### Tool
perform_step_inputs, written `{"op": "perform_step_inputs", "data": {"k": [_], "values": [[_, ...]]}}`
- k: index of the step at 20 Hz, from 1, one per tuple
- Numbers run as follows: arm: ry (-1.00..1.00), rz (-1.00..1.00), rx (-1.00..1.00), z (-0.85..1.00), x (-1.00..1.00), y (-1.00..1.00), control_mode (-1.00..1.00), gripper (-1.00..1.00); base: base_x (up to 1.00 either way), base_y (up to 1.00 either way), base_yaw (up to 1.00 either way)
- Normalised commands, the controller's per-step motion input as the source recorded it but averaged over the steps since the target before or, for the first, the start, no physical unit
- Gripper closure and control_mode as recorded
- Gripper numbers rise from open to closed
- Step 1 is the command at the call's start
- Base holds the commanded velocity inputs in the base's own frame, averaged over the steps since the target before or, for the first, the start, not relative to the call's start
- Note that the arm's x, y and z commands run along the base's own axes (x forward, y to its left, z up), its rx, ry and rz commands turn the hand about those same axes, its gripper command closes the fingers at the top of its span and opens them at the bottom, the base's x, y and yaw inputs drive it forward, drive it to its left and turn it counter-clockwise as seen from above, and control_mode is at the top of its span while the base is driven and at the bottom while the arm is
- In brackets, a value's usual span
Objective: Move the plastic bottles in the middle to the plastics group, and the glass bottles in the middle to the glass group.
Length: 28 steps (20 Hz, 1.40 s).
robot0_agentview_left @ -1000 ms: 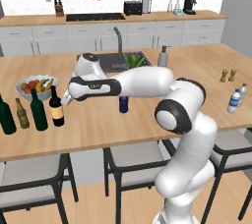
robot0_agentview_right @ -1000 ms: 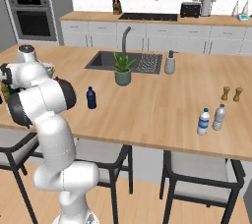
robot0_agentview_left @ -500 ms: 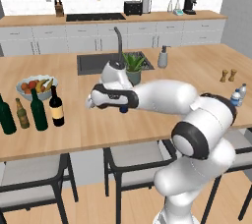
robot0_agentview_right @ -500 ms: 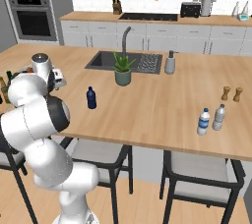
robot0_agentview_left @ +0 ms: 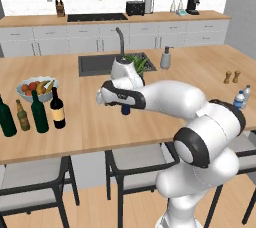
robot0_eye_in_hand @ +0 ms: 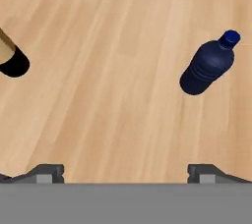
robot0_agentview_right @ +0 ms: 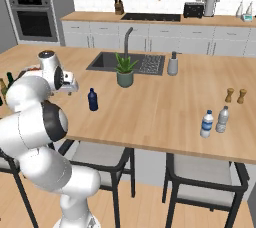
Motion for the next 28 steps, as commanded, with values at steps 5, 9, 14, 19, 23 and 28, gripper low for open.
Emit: {"op": "perform_step_inputs", "data": {"k": [5,9,14,19,23,28], "values": [[0.18,-0.28,0.01,0.04,0.34,-0.46,-1.0,-1.0,0.0,0.0,0.0],[0.06,-0.01,0.02,0.0,0.45,-0.57,-1.0,-1.0,0.0,0.0,0.0],[0.04,0.0,-0.02,-0.04,0.6,-0.1,-1.0,-1.0,0.0,0.0,0.0],[0.01,0.0,-0.02,0.0,0.44,0.0,-1.0,-1.0,0.0,0.0,0.0],[0.0,0.0,0.0,-0.13,0.19,-0.1,-1.0,-1.0,0.0,0.0,0.0],[0.0,0.0,0.0,-0.35,0.0,-0.28,-1.0,-1.0,0.0,0.0,0.0]]}}
